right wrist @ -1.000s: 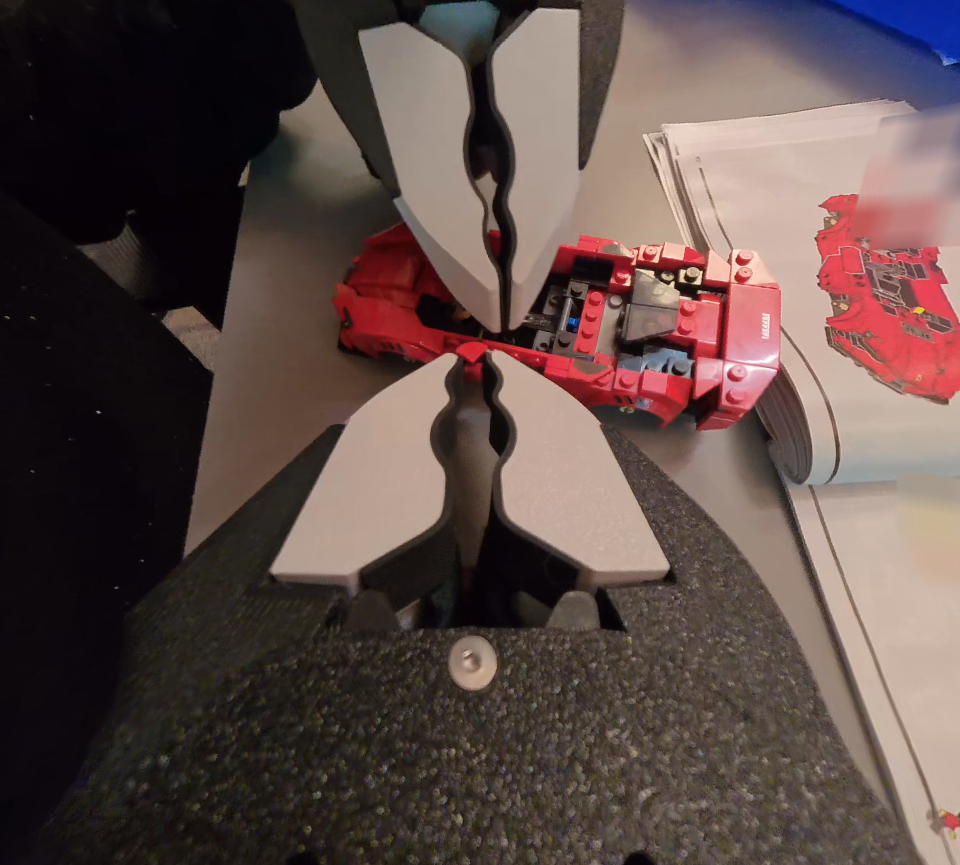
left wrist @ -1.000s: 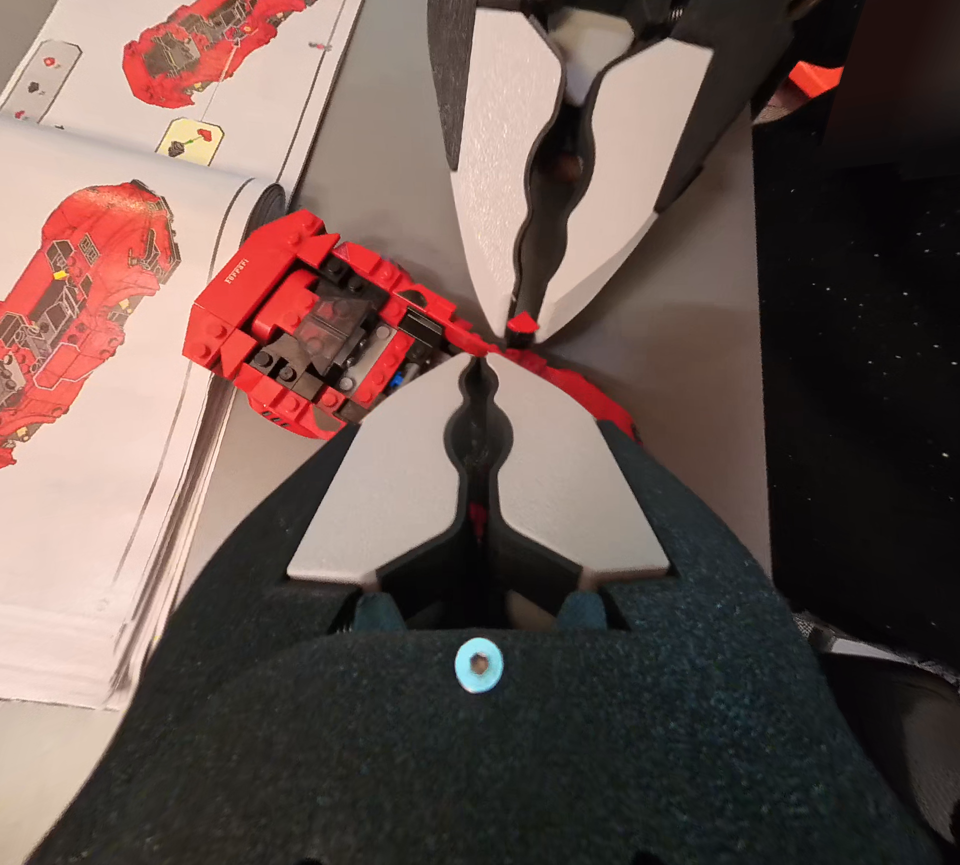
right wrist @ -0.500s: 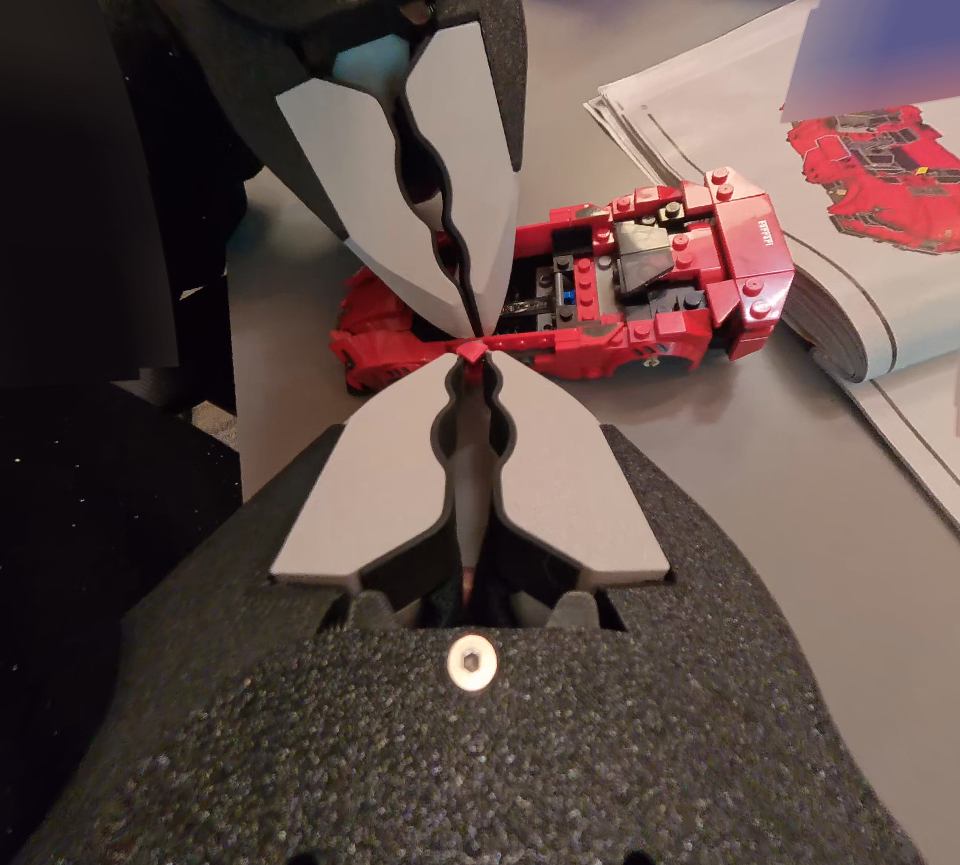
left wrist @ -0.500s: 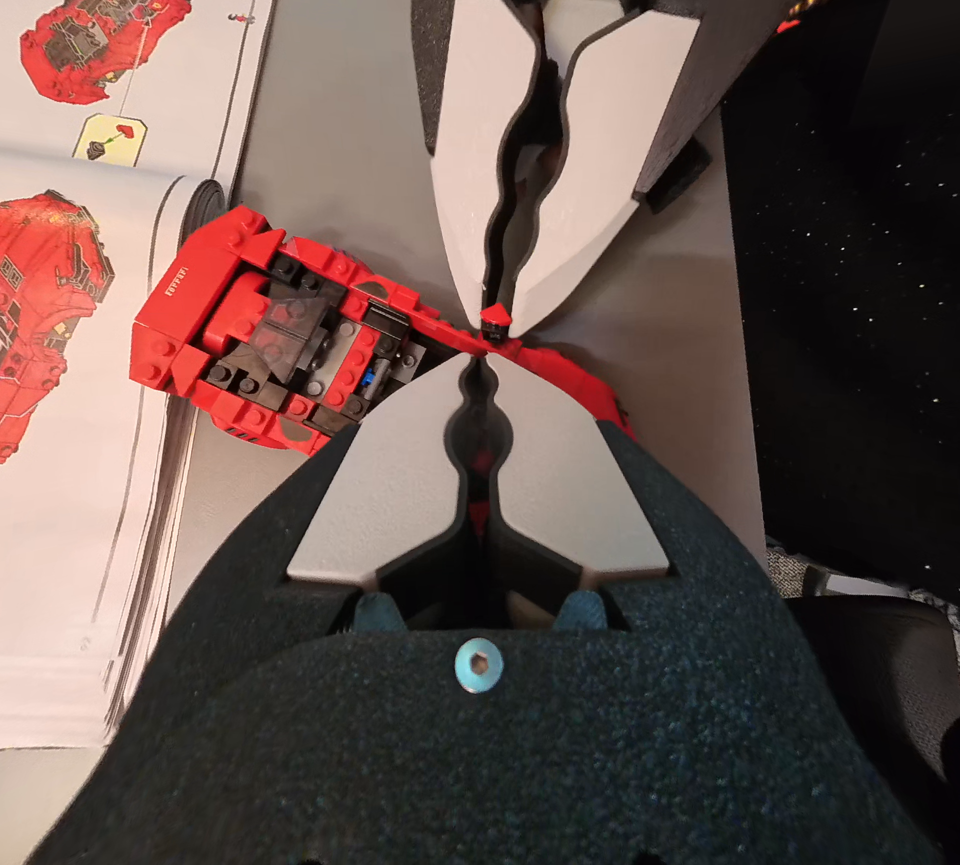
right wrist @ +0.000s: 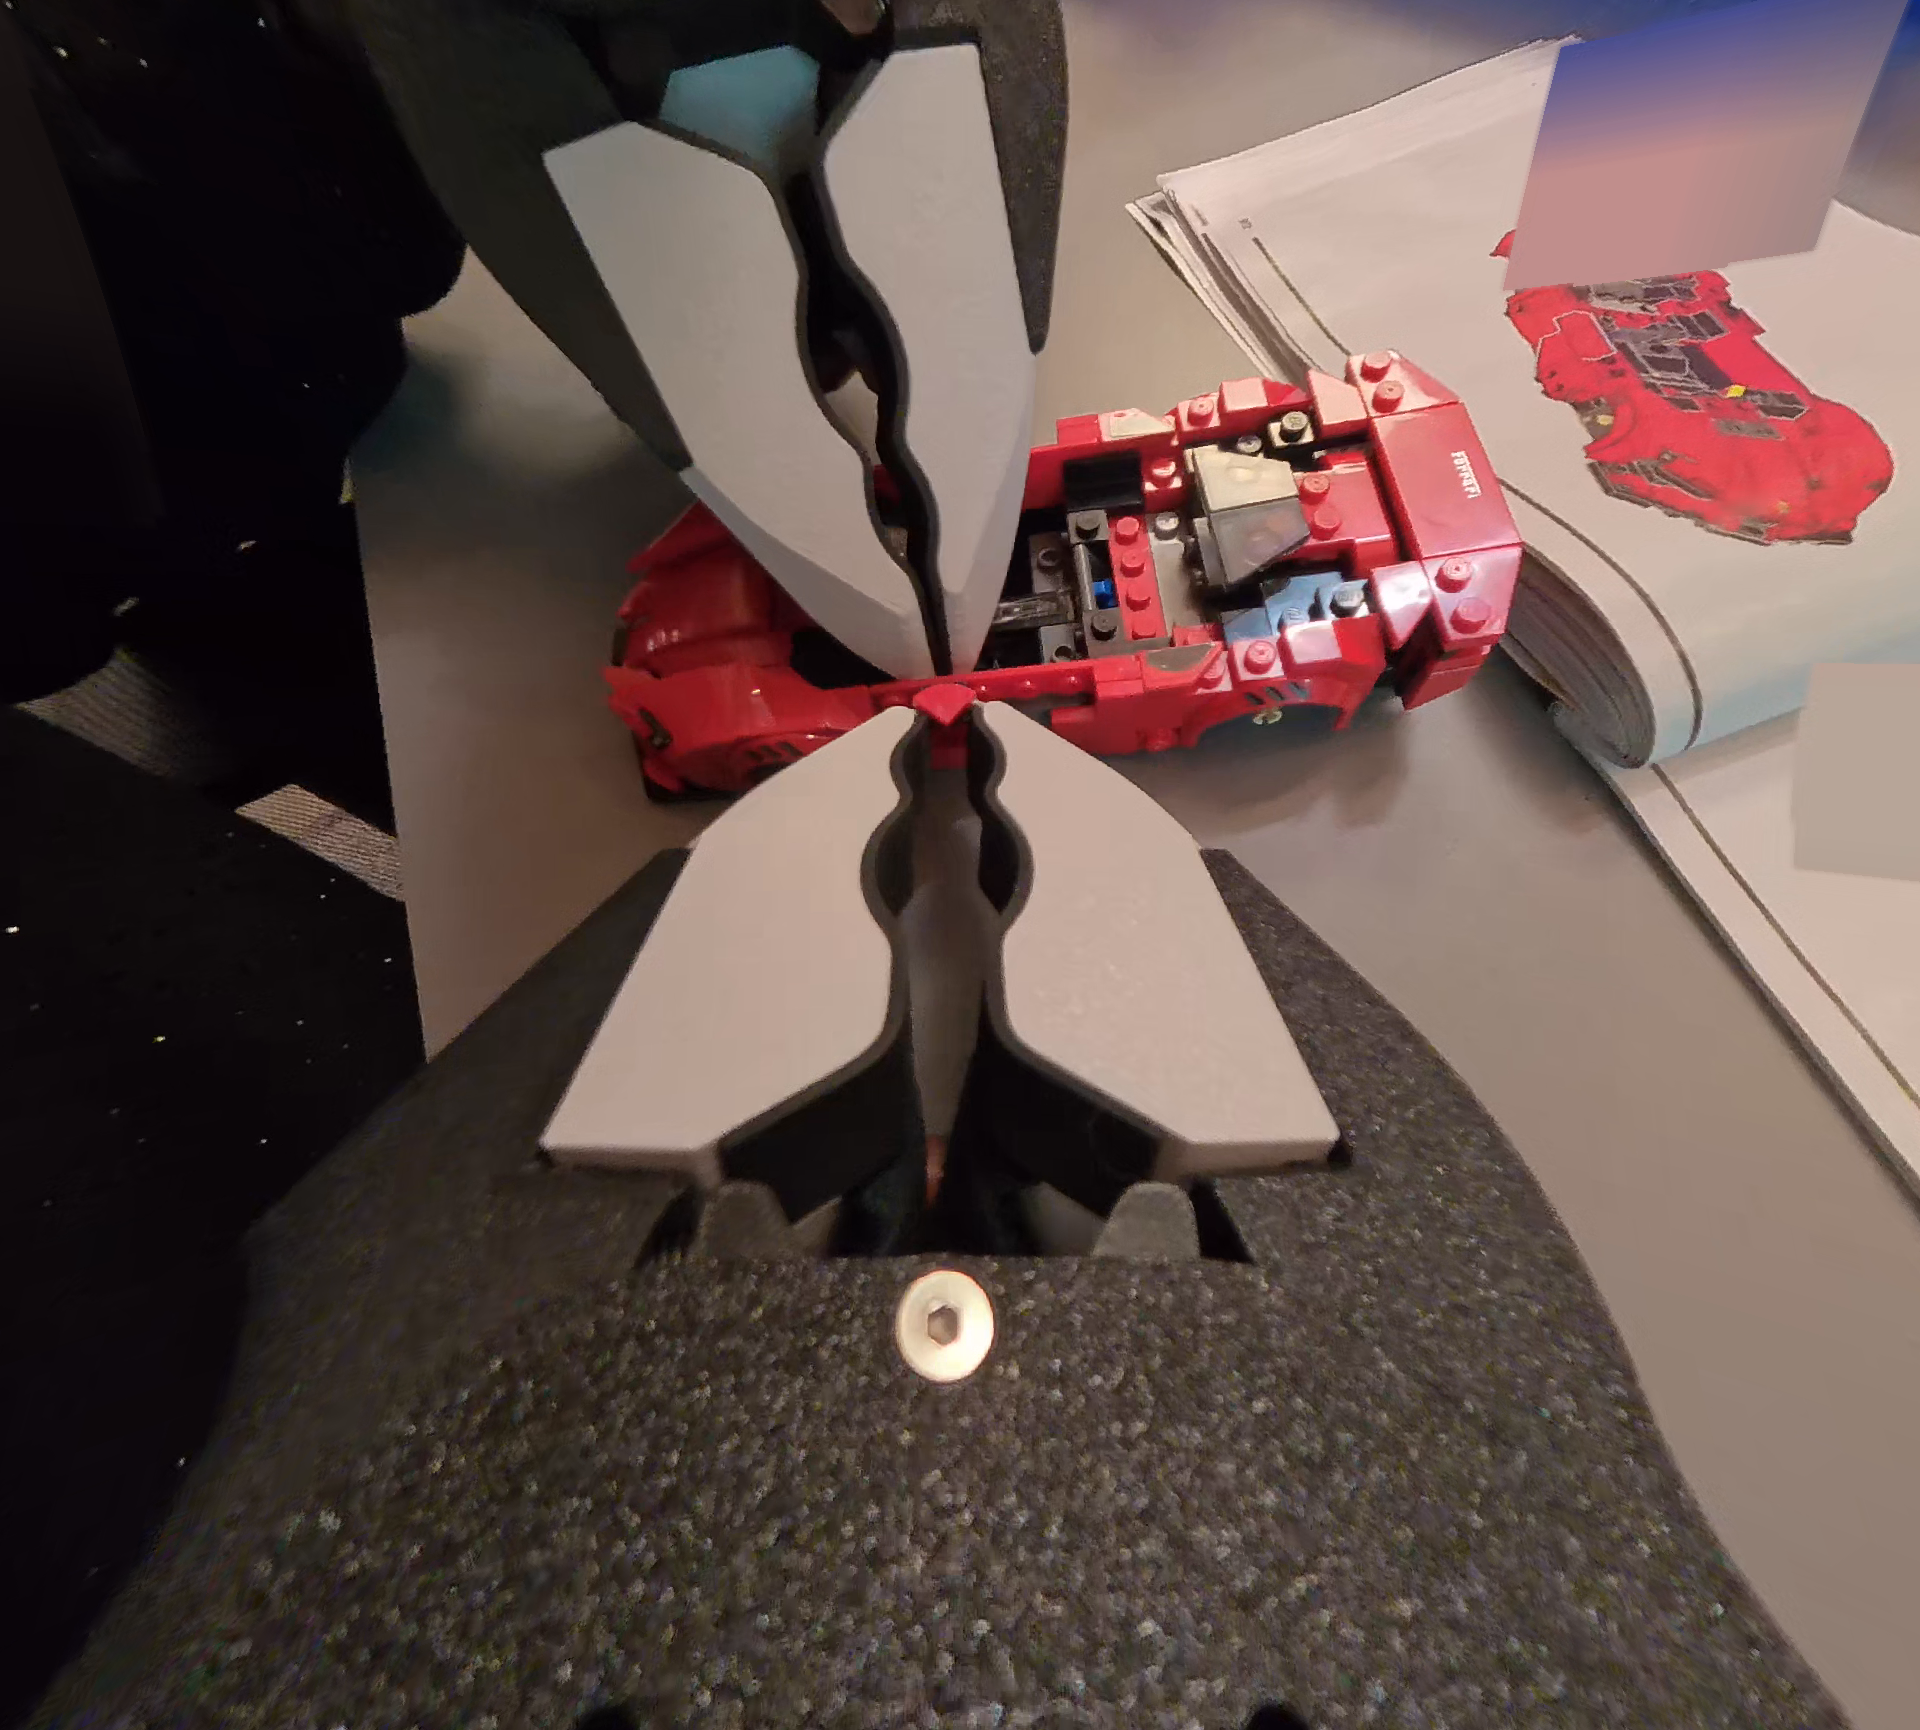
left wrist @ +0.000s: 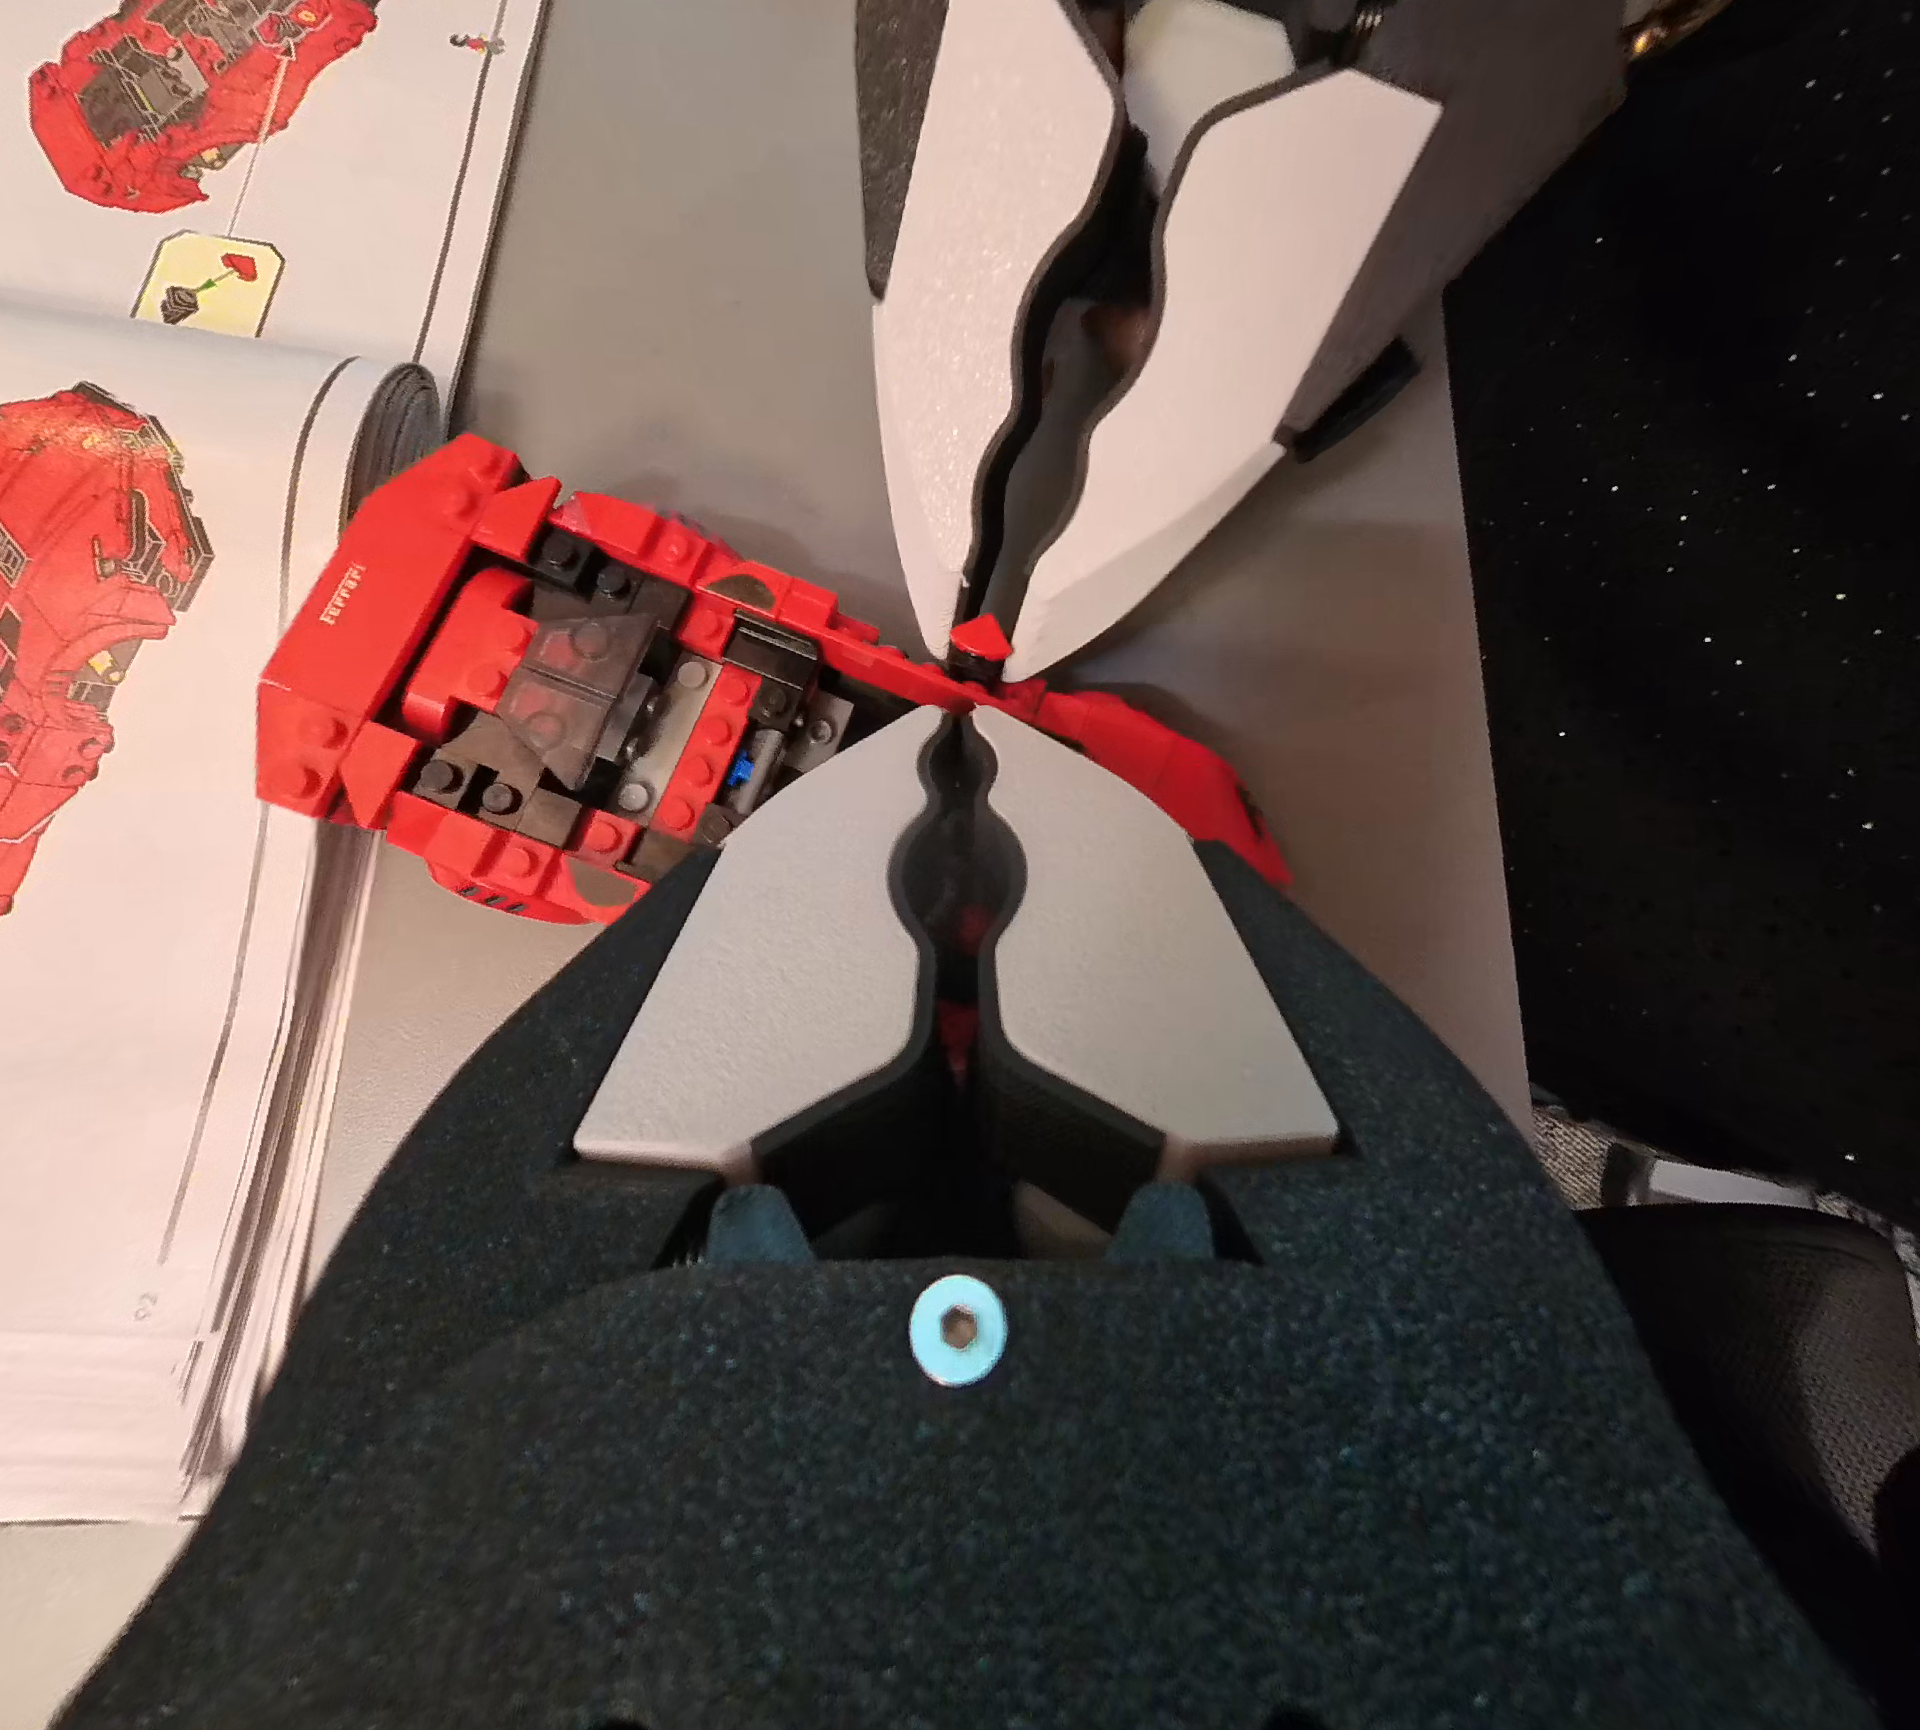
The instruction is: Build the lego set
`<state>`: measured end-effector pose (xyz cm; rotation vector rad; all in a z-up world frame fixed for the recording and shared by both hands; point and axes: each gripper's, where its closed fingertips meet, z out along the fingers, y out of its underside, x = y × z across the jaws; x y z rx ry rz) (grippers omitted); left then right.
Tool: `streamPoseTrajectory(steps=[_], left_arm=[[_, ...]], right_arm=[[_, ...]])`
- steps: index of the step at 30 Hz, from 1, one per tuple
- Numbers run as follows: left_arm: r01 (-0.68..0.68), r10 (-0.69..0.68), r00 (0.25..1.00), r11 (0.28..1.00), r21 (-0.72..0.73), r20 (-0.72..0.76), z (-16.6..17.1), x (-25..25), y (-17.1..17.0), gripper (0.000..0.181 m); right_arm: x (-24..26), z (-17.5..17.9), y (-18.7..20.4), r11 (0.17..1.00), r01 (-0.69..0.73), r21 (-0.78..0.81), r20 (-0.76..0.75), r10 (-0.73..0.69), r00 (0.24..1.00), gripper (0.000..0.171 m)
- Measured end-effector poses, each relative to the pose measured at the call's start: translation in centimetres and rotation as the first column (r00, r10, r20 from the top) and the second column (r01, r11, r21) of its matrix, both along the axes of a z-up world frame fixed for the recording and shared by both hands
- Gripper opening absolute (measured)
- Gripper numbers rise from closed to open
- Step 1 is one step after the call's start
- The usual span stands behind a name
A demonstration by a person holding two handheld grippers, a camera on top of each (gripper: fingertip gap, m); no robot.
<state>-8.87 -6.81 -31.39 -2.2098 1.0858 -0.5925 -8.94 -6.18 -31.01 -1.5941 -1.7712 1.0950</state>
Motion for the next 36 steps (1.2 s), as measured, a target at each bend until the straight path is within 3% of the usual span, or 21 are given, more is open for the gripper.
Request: streamPoseTrajectory(steps=[36], left_arm=[[0.105, -0.105, 0.995, 0.993, 0.049, 0.0, -0.07, 0.65, -0.44, 0.0]], right_arm=[[0.42, 0.23, -0.45, 0.984, -0.125, 0.129, -0.049, 0.132, 0.99, 0.007]])
